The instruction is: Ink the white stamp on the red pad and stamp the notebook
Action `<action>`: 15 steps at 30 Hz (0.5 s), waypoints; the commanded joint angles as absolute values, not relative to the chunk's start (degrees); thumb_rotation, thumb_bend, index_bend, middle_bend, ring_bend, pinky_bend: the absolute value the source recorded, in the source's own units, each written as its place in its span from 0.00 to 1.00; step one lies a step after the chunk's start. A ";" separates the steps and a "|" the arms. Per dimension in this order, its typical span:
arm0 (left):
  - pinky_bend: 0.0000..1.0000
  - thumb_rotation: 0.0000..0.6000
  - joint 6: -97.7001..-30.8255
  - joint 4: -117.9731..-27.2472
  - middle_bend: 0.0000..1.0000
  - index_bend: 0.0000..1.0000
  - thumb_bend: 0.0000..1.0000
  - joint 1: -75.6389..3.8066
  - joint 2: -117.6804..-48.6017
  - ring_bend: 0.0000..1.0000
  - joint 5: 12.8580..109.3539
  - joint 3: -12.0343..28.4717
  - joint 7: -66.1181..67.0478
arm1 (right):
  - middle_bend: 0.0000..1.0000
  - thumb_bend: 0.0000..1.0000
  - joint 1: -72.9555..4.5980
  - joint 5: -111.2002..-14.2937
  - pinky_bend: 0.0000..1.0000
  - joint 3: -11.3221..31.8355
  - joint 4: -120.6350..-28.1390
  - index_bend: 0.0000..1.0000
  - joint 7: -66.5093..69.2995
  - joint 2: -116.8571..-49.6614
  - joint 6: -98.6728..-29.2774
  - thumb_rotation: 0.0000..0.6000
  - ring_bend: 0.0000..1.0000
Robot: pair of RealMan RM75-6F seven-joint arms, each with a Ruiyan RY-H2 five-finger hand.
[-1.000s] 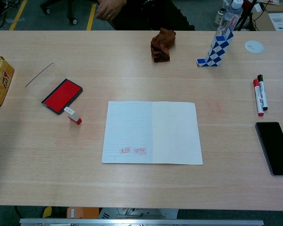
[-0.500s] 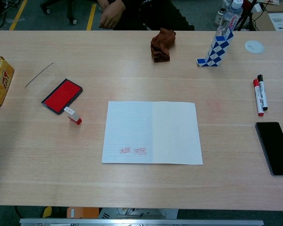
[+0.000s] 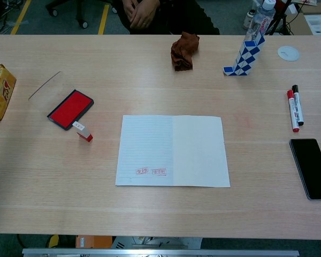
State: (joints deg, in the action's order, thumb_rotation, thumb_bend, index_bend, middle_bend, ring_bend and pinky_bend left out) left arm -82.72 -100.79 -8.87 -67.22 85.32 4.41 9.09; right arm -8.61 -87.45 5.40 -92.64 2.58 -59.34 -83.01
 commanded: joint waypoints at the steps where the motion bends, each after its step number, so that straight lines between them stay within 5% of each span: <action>1: 0.56 1.00 -81.82 -101.41 0.61 0.41 0.23 -9.75 -66.92 0.54 85.97 4.47 8.65 | 0.49 0.12 -9.12 -87.23 0.57 5.71 -92.95 0.47 2.27 -59.05 -82.43 1.00 0.41; 10: 0.62 1.00 -77.00 -102.85 0.62 0.36 0.23 -13.98 -66.81 0.56 87.12 5.24 8.52 | 0.49 0.12 -10.36 -87.08 0.57 6.27 -93.50 0.47 2.03 -58.91 -81.36 1.00 0.41; 15: 0.75 1.00 -73.46 -103.06 0.66 0.34 0.23 -16.93 -67.44 0.61 87.07 5.81 9.39 | 0.49 0.12 -10.77 -86.95 0.57 6.25 -93.53 0.47 2.04 -58.91 -80.76 1.00 0.41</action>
